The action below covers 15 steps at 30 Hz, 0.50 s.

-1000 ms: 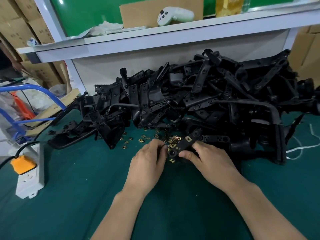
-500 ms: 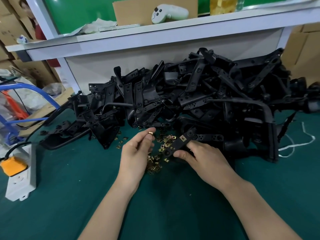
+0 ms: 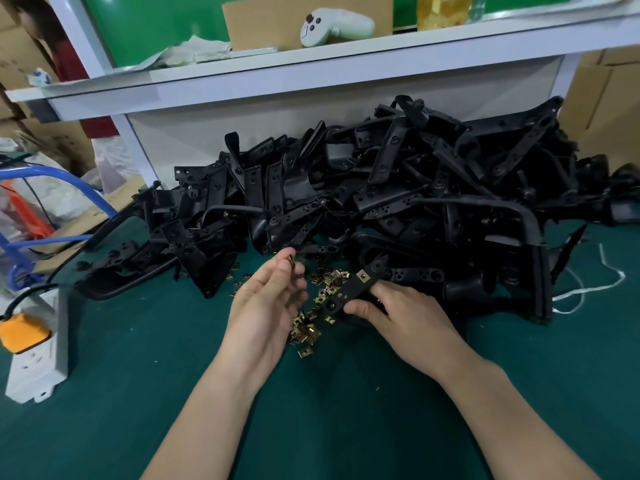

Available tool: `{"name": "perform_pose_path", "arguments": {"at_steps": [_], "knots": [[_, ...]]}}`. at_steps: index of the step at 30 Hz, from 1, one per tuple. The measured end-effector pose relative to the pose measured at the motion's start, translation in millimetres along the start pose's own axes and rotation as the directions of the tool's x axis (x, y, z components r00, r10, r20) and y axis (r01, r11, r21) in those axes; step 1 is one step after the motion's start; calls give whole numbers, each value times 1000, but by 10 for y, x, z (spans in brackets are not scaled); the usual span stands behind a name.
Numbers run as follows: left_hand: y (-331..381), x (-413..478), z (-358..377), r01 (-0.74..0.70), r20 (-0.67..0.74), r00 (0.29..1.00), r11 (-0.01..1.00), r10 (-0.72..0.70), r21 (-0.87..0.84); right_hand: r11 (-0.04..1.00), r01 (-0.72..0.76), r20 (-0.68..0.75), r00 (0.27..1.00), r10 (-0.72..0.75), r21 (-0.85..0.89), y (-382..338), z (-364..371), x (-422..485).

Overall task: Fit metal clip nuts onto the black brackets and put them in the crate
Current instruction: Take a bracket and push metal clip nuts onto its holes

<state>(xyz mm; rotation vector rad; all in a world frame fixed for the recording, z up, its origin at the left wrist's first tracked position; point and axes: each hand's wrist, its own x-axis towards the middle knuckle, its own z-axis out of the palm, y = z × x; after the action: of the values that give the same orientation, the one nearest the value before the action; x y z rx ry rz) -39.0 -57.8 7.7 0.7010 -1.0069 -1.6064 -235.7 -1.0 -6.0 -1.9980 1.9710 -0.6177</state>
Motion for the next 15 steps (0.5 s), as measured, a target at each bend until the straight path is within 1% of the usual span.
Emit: {"name": "perform_pose_path", "arguments": {"at_steps": [2,6,9,15], "knots": [[28,8,-7,61,11,998,991,-60,-117,1000,0,-2,1000,0,-4,0,-1,0],[46,17,-26,109,-15,993,970,-115,-217,1000,-3,-1,1000,3,-15,-1,2,7],[63,14,-18,124,-26,991,961,-134,-248,1000,-3,-9,1000,2,-11,1,4,2],[69,8,5,107,-42,992,963,-121,-248,1000,3,-20,1000,-3,-8,1,9,-2]]}}
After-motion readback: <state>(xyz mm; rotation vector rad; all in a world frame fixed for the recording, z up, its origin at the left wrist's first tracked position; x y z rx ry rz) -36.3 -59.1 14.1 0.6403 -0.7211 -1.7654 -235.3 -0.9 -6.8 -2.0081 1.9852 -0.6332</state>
